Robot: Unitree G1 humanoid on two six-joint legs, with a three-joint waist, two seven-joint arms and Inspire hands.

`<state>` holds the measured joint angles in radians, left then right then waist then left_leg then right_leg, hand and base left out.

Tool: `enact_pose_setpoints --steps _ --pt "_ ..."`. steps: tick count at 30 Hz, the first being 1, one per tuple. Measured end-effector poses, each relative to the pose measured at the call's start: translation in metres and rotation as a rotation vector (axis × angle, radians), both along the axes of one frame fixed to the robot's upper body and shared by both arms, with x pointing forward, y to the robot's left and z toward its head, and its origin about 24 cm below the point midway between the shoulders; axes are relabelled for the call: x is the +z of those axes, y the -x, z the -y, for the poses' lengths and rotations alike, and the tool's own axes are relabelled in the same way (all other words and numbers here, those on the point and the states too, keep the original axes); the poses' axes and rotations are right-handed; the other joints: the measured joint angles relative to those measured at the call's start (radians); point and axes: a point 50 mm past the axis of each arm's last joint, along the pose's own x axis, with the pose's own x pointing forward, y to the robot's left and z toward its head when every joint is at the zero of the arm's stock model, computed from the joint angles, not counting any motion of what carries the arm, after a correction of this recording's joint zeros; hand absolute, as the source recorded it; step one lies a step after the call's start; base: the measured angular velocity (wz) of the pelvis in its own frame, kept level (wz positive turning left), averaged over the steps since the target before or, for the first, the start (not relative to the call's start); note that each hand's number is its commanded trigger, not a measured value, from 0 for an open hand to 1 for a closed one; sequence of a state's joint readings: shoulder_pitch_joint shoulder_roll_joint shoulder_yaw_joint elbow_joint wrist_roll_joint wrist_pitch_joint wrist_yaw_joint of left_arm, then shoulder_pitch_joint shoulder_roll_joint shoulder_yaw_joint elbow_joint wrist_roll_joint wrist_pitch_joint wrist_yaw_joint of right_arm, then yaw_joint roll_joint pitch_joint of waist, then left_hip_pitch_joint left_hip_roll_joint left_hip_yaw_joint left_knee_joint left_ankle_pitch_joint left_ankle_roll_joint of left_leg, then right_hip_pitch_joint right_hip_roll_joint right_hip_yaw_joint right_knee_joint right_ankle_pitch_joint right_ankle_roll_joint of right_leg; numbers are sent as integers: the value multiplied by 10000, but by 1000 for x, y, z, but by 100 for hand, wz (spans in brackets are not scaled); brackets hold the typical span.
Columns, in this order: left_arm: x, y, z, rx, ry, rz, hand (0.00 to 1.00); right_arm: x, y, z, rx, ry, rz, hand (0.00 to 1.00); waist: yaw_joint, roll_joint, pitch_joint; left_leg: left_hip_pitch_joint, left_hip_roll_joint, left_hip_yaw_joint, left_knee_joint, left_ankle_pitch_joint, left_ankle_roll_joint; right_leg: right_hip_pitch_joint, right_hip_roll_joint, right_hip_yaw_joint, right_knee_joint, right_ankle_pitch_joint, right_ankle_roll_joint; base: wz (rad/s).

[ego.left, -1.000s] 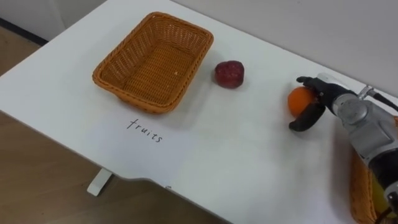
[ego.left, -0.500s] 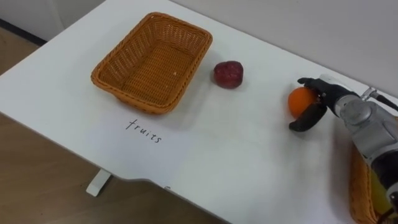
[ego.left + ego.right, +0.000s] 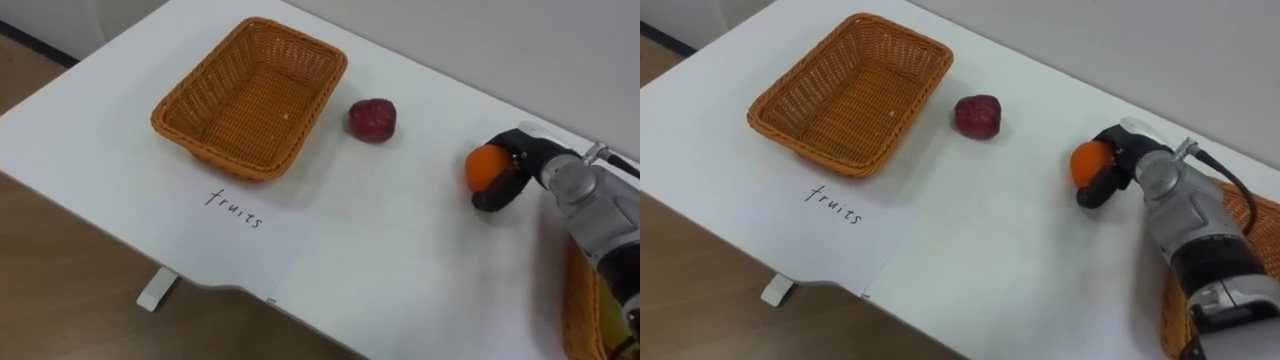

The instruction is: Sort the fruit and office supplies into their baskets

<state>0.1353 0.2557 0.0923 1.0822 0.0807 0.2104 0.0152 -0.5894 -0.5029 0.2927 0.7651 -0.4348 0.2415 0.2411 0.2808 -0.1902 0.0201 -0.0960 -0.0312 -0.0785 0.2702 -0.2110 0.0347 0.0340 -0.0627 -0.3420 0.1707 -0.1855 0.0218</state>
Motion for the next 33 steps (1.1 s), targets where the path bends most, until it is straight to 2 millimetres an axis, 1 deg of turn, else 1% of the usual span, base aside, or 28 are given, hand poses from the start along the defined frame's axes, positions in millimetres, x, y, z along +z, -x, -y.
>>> enact_pose_setpoints --steps 9,17,21,23,25,28,30,31,32,33 --pt "0 0 0 3 -37 6 0 0 0 0 30 43 -29 100 16 23 21 2 0 6 2 0 0 -4 6 43 -2 0 0 0" --pt "0 1 -1 14 -25 102 0 0 0 -1 -55 -381 65 100 1 -26 -1 24 5 27 -2 0 0 -1 8 97 0 0 -1 -1" --pt "0 2 -1 -13 -34 186 0 4 -2 -6 143 -599 159 100 -90 -46 -15 17 13 71 -24 0 0 -25 8 106 -1 1 -1 0" --pt "0 2 0 28 -12 242 0 8 -4 -9 321 -691 262 100 -114 -65 -28 -9 13 83 -33 0 0 -57 3 112 4 1 -2 0" --pt "0 2 0 19 -18 279 0 13 -6 -15 556 -764 513 100 -230 -73 -33 -21 7 88 -24 1 1 -61 0 129 6 2 -3 0" --pt "0 1 0 2 -29 363 0 27 -10 -25 1058 -731 1084 100 -363 -70 -40 -21 0 103 -5 2 3 -52 -14 126 3 3 -2 0" --pt "0 0 1 -77 -36 365 0 41 -13 -36 1549 -768 1701 100 -568 2 -51 7 -15 88 39 2 3 7 -21 118 -3 3 -2 4" --pt "0 0 1 -73 -19 358 0 44 -13 -38 1657 -797 1839 100 -590 44 -73 29 -18 84 38 2 3 30 -26 117 1 3 -2 4" --pt "-1 1 2 -62 20 354 0 50 -14 -41 1806 -859 2082 100 -628 124 -120 81 -28 85 38 4 6 78 -36 117 1 3 -1 0" --pt "-1 0 3 -70 36 385 0 56 -14 -43 1916 -936 2327 100 -656 224 -108 175 -32 84 18 5 7 170 -39 121 -11 2 0 0"
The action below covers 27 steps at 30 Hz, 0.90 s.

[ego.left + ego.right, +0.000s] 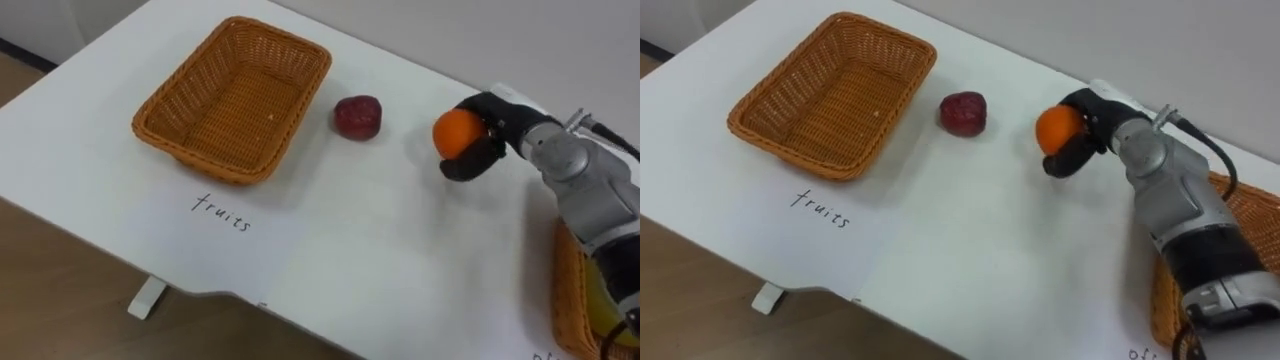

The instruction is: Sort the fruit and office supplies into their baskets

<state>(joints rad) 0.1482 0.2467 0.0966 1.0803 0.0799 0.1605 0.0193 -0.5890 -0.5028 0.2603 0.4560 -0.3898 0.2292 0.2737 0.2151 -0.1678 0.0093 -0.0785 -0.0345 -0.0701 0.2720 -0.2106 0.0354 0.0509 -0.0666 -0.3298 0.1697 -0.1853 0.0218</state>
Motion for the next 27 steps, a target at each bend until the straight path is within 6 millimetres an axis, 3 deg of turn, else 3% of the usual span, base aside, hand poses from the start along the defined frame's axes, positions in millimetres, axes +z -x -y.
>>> enact_pose_setpoints --steps 5,11,17,22,27 --pt "0 7 -1 336 -44 -33 0 17 0 -9 484 -138 707 100 -150 230 -119 386 5 -87 -349 54 -6 247 0 -43 8 -3 5 0" --pt "-2 9 6 537 111 77 0 37 2 -23 1166 -255 1389 100 -178 236 -116 564 17 -120 -425 76 -34 460 21 -75 9 -3 4 0" --pt "-3 8 12 494 253 161 0 55 7 -39 1902 -225 1978 100 -147 77 -138 672 -24 -211 -494 82 -25 569 17 -164 15 -3 5 4" --pt "-1 2 11 410 240 446 0 58 8 -41 2012 -229 1991 100 -137 -67 -77 717 -120 -442 -499 92 -10 703 -8 -300 2 -11 17 16" --pt "0 -3 11 408 207 641 0 59 9 -44 2052 -91 1971 100 273 -265 -67 771 -130 -545 -503 107 14 720 -30 -320 10 -14 22 1"
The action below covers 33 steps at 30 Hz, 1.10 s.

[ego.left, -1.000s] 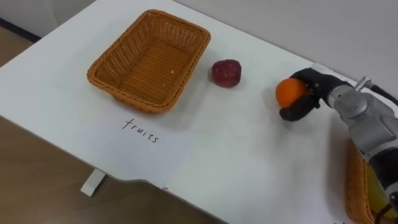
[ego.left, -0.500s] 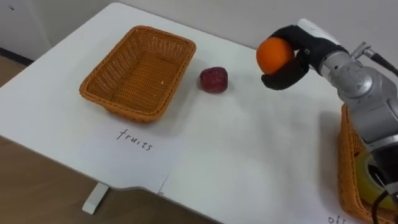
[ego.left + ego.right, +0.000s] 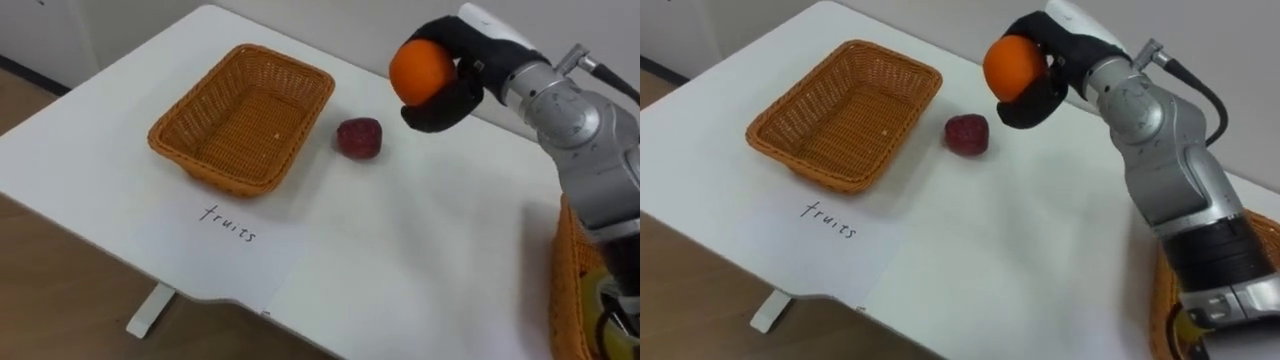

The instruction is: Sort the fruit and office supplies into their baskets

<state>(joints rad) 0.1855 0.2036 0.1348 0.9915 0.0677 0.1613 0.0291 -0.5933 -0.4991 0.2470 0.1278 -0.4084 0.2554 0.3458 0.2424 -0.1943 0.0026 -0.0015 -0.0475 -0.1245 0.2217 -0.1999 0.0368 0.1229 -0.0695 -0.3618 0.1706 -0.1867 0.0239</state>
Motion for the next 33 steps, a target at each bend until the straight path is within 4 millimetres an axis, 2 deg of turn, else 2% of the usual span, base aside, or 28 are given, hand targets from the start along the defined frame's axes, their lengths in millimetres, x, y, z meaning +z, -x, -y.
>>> enact_pose_setpoints --steps 4,7,10,15,19,23,27,33 --pt "0 1 -1 6 -36 -40 0 -1 -1 -9 220 550 -6 100 147 -67 47 128 -26 -189 9 14 23 168 -52 -44 -3 -39 58 15" --pt "1 4 -4 6 -145 -104 0 3 -2 -22 516 908 231 100 369 -220 120 117 -45 -272 8 15 24 205 -55 -66 -8 -52 80 9" --pt "1 4 -4 5 -141 -93 0 3 -1 -27 706 881 290 100 517 -296 107 96 -107 -441 15 21 34 244 -73 -71 -11 -55 84 16" --pt "1 4 -5 -92 -193 -104 0 3 -1 -33 865 691 279 100 903 -293 146 132 -181 -548 95 27 50 368 -115 -103 -24 -72 113 9" --pt "1 8 -5 -90 -190 -241 0 6 -2 -41 1072 468 380 100 961 -293 159 76 -196 -607 142 25 50 374 -116 -250 -26 -72 113 3" --pt "0 17 -5 -192 -227 -542 0 -3 -4 -43 1023 512 57 100 1249 -285 166 36 -190 -582 90 30 44 369 -110 -296 -25 -72 113 -4" --pt "-1 26 -4 -126 -175 -828 0 -12 -4 -47 1100 626 -290 100 1411 -281 170 -62 -199 -601 151 31 40 329 -120 -553 -36 -72 113 1" --pt "-1 28 -4 -86 -169 -965 0 -22 -7 -46 930 209 -616 100 1712 -290 165 -76 -221 -787 165 34 34 346 -113 -712 -36 -72 113 10"
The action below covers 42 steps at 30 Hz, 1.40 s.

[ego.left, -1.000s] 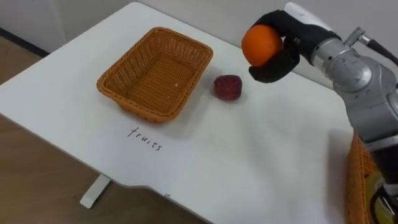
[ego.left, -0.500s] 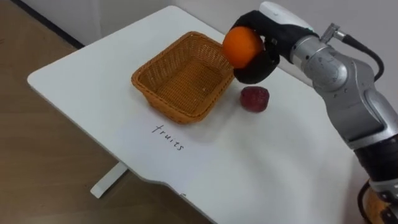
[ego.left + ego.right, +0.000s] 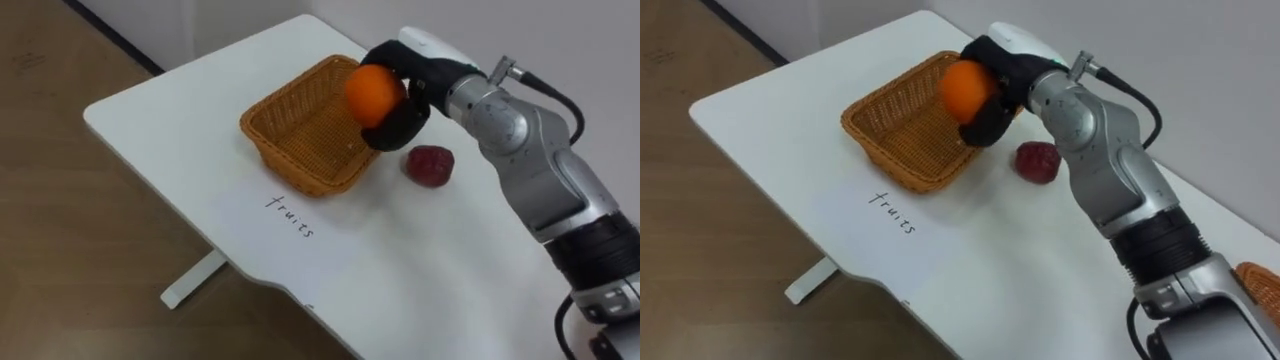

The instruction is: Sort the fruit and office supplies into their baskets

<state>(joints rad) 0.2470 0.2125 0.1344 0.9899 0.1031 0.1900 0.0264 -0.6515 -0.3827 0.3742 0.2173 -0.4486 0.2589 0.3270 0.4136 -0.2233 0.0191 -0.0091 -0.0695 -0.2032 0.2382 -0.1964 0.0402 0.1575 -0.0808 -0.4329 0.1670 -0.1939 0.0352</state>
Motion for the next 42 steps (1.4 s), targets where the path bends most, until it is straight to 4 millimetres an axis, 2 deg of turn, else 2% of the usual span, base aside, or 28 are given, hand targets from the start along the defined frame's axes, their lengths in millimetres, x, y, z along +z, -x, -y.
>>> enact_pose_setpoints --steps 9,13,17,24,25,26,27,28,32,36,42 --pt "0 4 -1 38 -185 -114 0 -13 -9 4 -464 -408 -546 100 43 -88 9 -162 -158 -475 182 13 8 48 -49 -98 4 -38 62 16" --pt "0 7 -2 85 -325 -227 0 -18 -10 7 -625 -627 -743 100 99 -97 40 -319 -169 -537 201 13 7 -24 -43 -136 2 -39 64 8" --pt "0 10 -2 113 -319 -325 0 -22 -13 11 -979 -686 -749 100 133 -96 41 -420 -190 -593 217 14 3 -96 -46 -373 4 -39 64 4" --pt "0 11 0 -50 -200 -349 0 -32 -19 27 -2042 -960 -661 100 112 -100 40 -789 -284 -762 406 20 12 -304 -70 -394 9 -39 64 8" --pt "0 10 0 -65 -192 -335 0 -32 -20 27 -2110 -954 -608 80 101 -105 37 -852 -291 -776 451 20 12 -345 -68 -404 9 -39 64 5" --pt "0 9 0 -102 -148 -277 0 -32 -21 30 -2279 -941 -536 38 82 -106 41 -937 -292 -758 474 21 12 -419 -68 -396 10 -39 64 0" --pt "1 7 0 -135 -123 -199 0 -34 -22 33 -2472 -913 -523 25 92 -108 40 -1017 -296 -748 506 21 12 -472 -69 -397 9 -39 64 0" --pt "1 6 0 -155 -108 -161 0 -35 -22 34 -2564 -897 -528 0 93 -109 39 -1041 -297 -744 516 21 11 -494 -69 -393 14 -39 64 0" --pt "3 2 -4 -220 -135 -20 0 -40 -24 41 -2970 -782 -629 0 52 -109 39 -1177 -294 -714 547 22 11 -630 -73 -397 21 -39 64 -1" --pt "4 2 -5 -238 -158 -4 0 -34 -28 42 -3096 -775 -402 0 38 -72 70 -1257 -292 -659 550 26 8 -726 -74 -395 21 -38 63 -2" --pt "4 1 -5 -280 -194 72 0 -32 -28 42 -3107 -829 -289 0 -29 -82 74 -1310 -290 -644 527 25 8 -778 -73 -394 16 -38 63 0"
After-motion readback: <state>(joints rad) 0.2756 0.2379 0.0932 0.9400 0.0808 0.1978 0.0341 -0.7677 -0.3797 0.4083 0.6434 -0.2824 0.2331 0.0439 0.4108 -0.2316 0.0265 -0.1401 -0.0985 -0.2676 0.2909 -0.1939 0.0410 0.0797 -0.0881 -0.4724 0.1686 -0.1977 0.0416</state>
